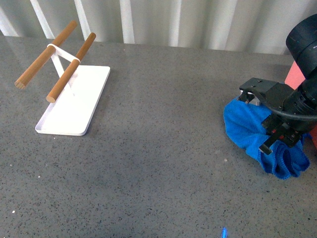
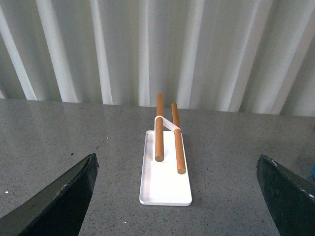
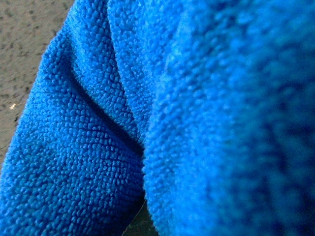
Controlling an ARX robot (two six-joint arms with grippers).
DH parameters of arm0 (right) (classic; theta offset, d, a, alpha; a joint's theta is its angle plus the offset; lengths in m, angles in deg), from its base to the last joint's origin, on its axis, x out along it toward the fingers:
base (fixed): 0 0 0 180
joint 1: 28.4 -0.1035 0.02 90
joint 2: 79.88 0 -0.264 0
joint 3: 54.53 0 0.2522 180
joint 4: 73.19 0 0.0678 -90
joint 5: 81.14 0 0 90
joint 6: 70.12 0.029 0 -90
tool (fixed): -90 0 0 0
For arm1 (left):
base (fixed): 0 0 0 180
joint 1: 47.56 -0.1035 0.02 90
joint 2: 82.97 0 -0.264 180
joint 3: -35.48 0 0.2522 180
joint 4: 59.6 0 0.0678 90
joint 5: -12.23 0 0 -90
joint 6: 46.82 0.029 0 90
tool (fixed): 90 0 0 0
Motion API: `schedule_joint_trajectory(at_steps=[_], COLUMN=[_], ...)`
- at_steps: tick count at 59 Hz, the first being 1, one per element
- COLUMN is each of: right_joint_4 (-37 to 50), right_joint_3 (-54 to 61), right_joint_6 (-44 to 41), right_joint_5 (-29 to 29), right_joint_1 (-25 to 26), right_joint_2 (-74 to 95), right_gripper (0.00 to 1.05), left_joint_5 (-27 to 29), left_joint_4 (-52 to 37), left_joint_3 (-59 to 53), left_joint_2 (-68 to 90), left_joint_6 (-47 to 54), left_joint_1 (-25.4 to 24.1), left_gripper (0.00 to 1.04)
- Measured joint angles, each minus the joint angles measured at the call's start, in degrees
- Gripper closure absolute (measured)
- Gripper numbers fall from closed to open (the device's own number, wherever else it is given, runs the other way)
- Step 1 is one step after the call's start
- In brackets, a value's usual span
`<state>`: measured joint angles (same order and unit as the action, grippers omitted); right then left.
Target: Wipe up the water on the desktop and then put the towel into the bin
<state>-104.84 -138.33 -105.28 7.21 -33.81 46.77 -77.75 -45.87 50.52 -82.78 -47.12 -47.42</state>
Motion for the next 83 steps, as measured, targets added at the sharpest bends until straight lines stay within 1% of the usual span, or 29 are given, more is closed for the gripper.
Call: schedule_joint_trajectory(at_steps=[15,27,40,51,58,63,68,79,83], right_joint_4=[-3.48,-5.44,-7.67,-8.52,-8.41,-7.19,-6.34,-3.96,-3.15], right_joint_3=[-12.33,-20.85,-30.58,-34.88,-34.64,-31.63,-28.35,-16.9,-13.53], right_joint_6=[-0.57,-0.11,1.62,3.34,4.96,5.35,5.86,7.39,7.37], right_joint_5=[-7.58,-9.99,-8.87,-4.13,-1.22,0.04,1.11,5.22,5.57], right_joint_1=[-1.51,-4.15,-7.72,-12.28,-15.06,-16.63,-17.18,-17.35,-17.25], right_joint_2=[6.8,11.37,16.04,17.59,17.49,15.82,13.81,6.1,3.26], right_gripper=[1.01,1.01,1.01,1.01,1.01,1.01,1.01,1.01,1.01], left_joint_5=[0.0,0.0,0.0,0.0,0.0,0.0,0.0,0.0,0.0], left_joint_4=[0.0,0.0,0.0,0.0,0.0,0.0,0.0,0.0,0.0], left_joint_3=[0.0,0.0,0.0,0.0,0.0,0.0,0.0,0.0,0.0], left_joint_2=[0.0,0.0,0.0,0.0,0.0,0.0,0.0,0.0,0.0], left_joint_6=[0.0,0.0,0.0,0.0,0.0,0.0,0.0,0.0,0.0], left_joint_1=[0.0,0.0,0.0,0.0,0.0,0.0,0.0,0.0,0.0], left_gripper=[0.07,0.07,0.07,0.07,0.07,0.07,0.07,0.07,0.07])
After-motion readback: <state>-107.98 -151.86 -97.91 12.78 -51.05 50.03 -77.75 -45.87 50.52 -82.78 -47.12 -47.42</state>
